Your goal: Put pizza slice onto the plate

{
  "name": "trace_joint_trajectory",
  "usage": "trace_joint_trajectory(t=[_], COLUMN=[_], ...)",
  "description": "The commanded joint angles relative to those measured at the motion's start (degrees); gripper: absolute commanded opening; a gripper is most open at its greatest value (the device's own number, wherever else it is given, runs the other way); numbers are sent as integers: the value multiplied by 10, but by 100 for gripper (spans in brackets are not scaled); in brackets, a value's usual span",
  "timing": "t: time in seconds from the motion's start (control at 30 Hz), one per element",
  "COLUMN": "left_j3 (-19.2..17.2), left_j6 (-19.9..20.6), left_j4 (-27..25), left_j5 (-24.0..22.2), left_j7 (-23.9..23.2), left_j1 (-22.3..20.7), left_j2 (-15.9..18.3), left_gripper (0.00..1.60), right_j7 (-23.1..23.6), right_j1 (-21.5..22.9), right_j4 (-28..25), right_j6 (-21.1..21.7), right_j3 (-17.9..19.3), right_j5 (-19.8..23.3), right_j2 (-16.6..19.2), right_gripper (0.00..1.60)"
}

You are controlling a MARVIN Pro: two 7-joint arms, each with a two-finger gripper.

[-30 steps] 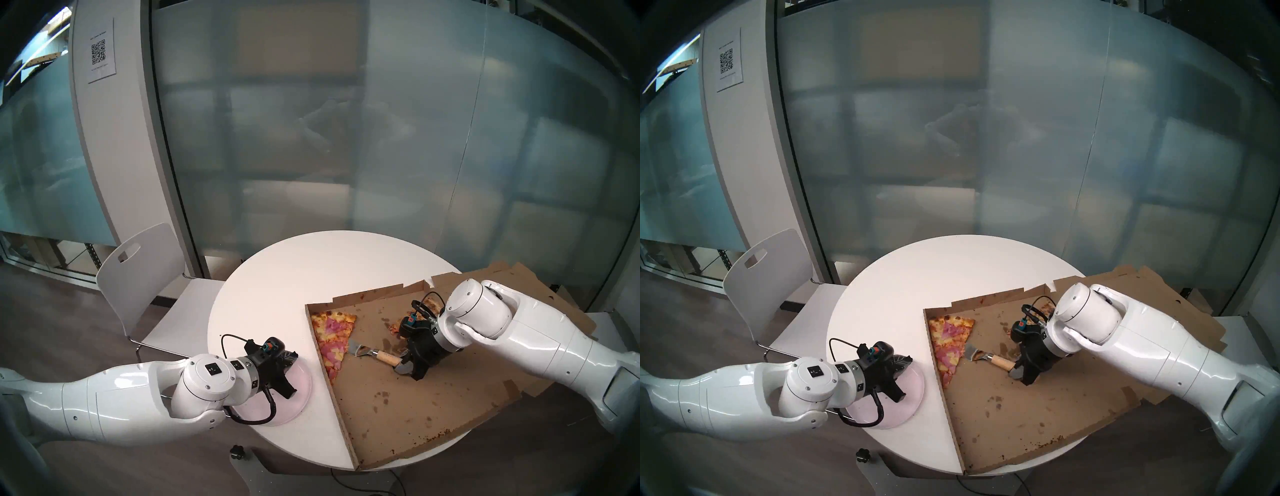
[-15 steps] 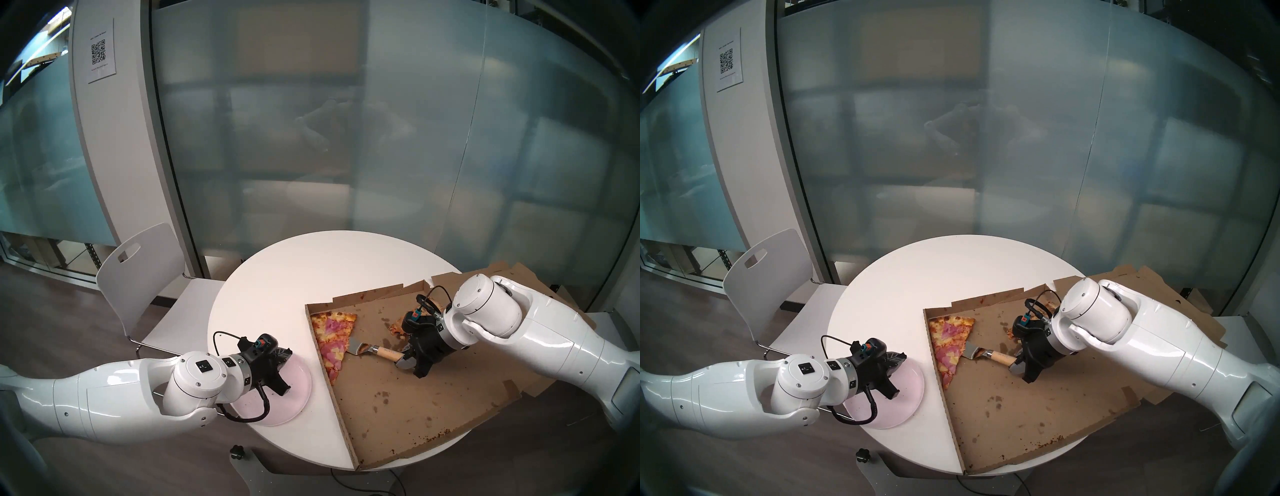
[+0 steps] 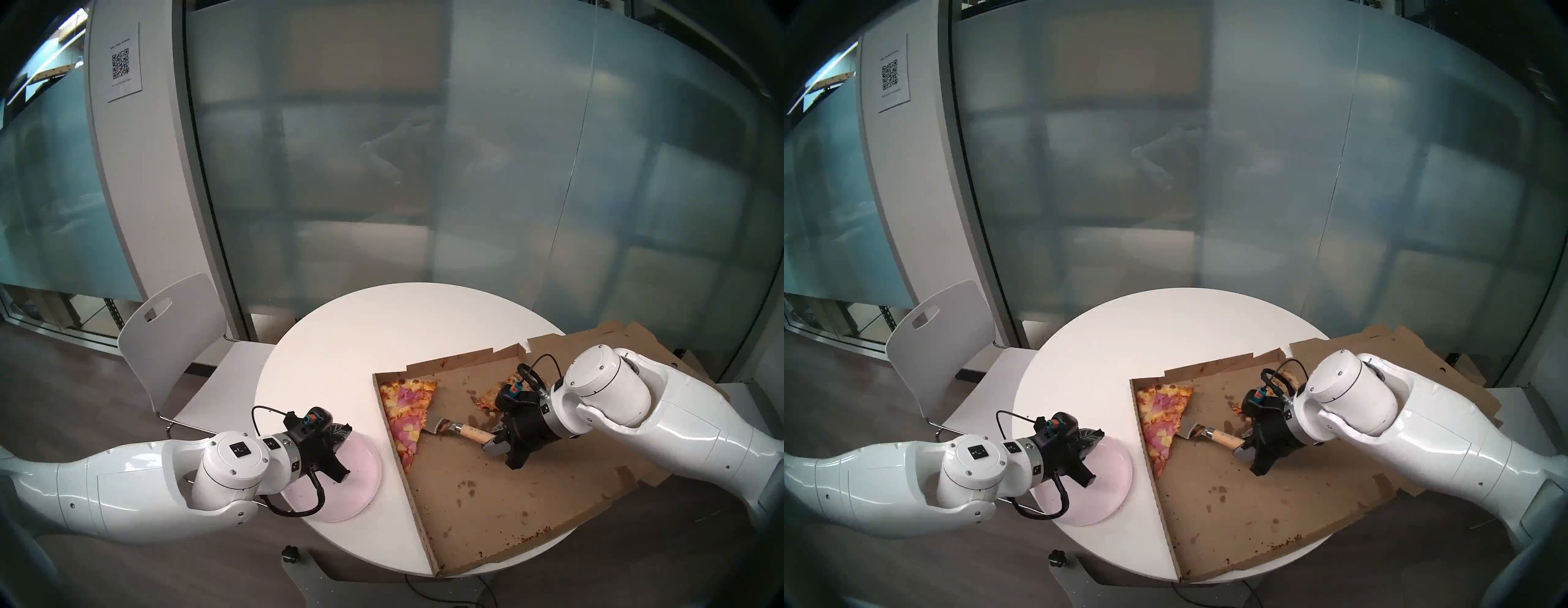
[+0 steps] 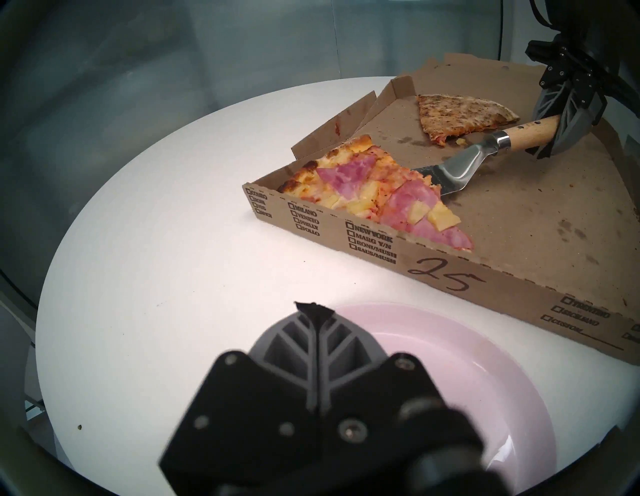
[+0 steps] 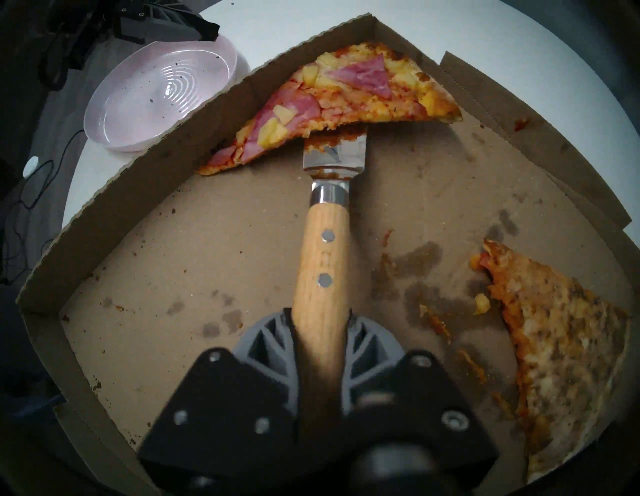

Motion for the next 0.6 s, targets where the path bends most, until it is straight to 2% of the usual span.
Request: trace_joint_trajectory(t=[0.0, 0.23, 0.57], left_j3=[-12, -23, -30], left_j6=[-32, -54, -73], left_j4=[-27, -49, -64], left_j5=[-9, -28, -47], left_j7=[1, 8, 14], left_j1=[4, 3, 1], left_j2=[33, 61, 82], left_gripper=[0, 0, 0], right_j7=[-27, -37, -45], right_j1=[-39, -59, -70], right_j4=[-30, -45, -66], right_j6=[-30, -42, -45], right_j3=[32, 46, 70], right_j5=[42, 64, 91], right_j2=[23, 46, 73], right_gripper=[0, 0, 0])
